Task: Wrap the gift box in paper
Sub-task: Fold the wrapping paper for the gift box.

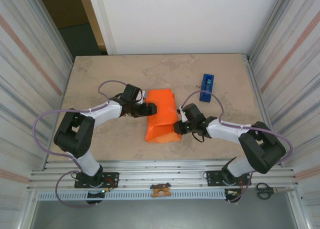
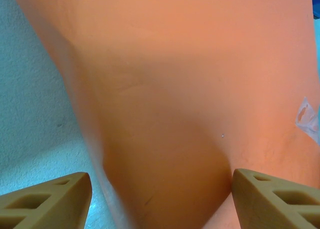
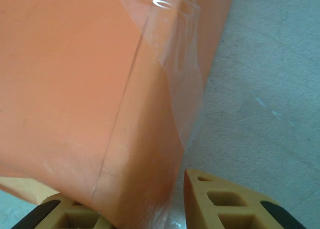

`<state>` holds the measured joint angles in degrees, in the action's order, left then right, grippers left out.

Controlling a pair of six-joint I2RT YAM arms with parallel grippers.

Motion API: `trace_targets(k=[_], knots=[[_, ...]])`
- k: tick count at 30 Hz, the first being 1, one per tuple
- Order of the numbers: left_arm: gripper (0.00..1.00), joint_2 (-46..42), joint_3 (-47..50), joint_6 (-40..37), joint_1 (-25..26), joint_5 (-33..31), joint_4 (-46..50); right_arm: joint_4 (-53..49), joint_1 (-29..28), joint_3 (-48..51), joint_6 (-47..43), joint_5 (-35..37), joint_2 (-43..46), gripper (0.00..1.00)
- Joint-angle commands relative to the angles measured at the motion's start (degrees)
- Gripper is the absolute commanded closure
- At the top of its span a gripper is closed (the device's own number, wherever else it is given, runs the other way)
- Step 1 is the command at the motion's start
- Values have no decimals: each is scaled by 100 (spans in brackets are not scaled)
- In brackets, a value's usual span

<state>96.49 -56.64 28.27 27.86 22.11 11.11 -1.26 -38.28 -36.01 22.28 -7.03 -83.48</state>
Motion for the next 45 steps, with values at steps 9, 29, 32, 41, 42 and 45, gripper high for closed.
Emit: trace_targets(k=[9,29,32,41,42,45], knots=[[27,46,39,-160,-8,52,193,29,-336,-285,681,747,-489,79],[28,82,22,-109,-17,79,190,-427,-602,-554,892,1081,-529,100],[28,90,13,-96,-17,75,207,-555,-617,-588,892,1067,-488,97],[29,111,4,-101,-43,84,242,-929,-654,-367,893,1110,-144,78],[29,117,4,-90,-45,83,234,-933,-669,-334,892,1078,-105,78],[29,133,8,-76,-44,83,236,-1005,-715,-291,931,1050,-56,77]])
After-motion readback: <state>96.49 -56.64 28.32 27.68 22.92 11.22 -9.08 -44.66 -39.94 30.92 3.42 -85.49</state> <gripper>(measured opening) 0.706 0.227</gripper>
